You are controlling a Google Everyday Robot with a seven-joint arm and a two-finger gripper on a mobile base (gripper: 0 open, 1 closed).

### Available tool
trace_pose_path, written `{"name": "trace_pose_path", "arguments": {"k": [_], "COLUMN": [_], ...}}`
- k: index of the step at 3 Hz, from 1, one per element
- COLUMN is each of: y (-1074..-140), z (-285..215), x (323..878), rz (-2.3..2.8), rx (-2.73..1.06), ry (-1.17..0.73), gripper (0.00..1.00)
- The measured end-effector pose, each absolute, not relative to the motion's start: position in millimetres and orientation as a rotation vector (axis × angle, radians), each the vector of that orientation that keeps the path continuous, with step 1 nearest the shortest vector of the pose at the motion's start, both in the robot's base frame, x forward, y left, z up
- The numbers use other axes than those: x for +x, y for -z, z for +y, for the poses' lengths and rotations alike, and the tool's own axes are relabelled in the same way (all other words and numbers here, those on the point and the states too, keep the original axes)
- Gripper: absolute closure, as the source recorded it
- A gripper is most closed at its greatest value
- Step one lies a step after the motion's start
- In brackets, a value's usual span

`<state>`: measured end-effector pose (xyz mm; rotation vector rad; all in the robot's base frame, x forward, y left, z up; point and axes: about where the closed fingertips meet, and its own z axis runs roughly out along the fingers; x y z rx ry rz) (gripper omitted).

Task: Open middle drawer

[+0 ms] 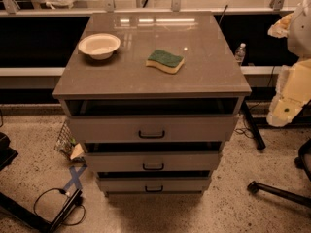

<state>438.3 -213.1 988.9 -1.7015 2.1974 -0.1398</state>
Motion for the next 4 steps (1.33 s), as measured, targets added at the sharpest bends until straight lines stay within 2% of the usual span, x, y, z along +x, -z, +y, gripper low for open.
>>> {"name": "trace_pose_path", "arguments": {"k": [2,3,4], "y": [-978.2,-947.8,-879.8], "z": [-211.3,-208.1,-199.4], "x": [440.2,443.2,415.1], "rz": [2.181,2.142,2.073], "rx": [-1.67,-1.585,-1.507], "ry": [0.131,0.111,-0.009], "gripper": [0.0,0.0,0.0]}}
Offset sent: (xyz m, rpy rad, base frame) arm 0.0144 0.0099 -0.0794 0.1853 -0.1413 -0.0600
